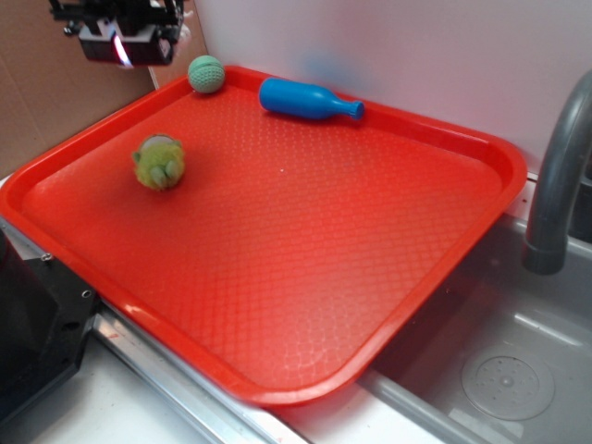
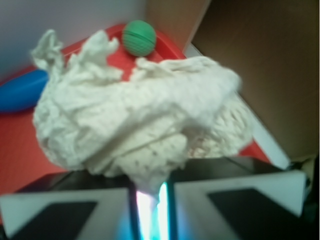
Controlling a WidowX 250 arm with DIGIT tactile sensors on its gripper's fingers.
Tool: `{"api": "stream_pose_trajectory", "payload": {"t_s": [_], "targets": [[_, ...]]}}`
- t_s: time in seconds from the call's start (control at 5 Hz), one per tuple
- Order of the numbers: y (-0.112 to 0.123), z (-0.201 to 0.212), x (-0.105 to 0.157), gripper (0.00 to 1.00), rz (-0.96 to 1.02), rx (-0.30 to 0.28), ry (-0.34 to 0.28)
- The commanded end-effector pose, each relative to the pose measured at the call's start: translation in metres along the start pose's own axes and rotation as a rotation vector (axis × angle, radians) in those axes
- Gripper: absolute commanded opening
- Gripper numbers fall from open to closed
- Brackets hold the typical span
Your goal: Grab the white paper.
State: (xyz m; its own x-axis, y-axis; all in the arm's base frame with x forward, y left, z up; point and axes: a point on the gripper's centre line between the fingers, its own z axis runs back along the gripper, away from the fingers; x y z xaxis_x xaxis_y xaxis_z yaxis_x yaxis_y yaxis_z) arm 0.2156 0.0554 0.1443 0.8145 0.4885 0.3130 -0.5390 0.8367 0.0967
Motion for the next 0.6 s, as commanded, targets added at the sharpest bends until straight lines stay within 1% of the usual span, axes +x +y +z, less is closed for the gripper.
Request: {"api": "stream_pose_trajectory", "payload": {"t_s": [0.0, 0.2, 0.4], "targets": [[0.008, 0.075, 0.003, 0.0, -0.171, -0.259, 0.014], [-0.001, 0.081, -0.002, 0.0, -0.21, -0.298, 0.09], [-0.011, 0.081, -0.012, 0.0, -0.243, -0.291, 0.115]]}}
